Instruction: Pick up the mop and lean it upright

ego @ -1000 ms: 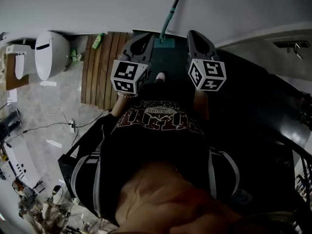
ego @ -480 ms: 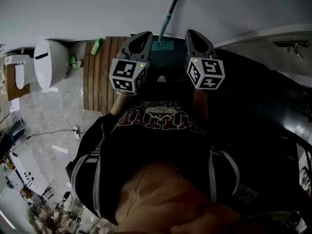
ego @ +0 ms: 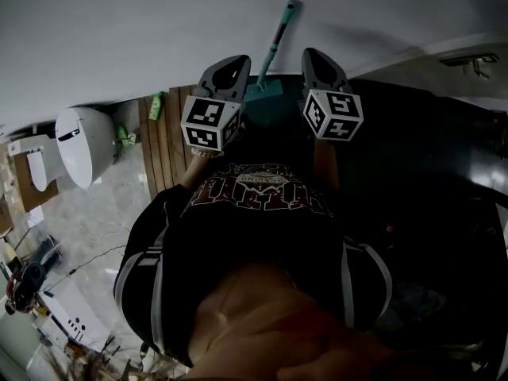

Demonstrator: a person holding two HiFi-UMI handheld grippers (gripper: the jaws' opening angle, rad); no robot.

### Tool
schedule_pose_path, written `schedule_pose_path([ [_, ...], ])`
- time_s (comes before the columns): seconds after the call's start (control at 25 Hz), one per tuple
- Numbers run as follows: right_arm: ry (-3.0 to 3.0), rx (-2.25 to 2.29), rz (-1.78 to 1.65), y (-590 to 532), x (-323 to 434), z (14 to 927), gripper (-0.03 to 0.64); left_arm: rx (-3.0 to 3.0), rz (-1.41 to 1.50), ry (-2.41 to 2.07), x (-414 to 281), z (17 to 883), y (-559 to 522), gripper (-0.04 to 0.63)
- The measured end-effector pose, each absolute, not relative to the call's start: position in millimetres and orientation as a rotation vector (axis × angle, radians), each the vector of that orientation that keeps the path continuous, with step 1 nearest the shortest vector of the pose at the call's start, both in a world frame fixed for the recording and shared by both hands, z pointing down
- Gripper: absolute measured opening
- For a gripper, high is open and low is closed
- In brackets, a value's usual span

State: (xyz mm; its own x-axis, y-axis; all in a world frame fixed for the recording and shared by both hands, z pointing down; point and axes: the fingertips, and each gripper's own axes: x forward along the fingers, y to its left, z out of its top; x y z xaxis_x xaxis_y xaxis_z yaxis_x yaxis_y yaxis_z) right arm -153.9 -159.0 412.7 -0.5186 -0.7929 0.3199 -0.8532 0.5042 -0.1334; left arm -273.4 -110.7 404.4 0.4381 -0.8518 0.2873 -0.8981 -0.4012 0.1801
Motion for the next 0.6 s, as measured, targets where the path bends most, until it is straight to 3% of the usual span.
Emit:
schedule_pose_path([
  [0.6, -2.45, 1.463, 0.391, -226, -194, 449, 0.02, 2.429, 0.243, -1.384, -310, 421, -147, 0.044],
])
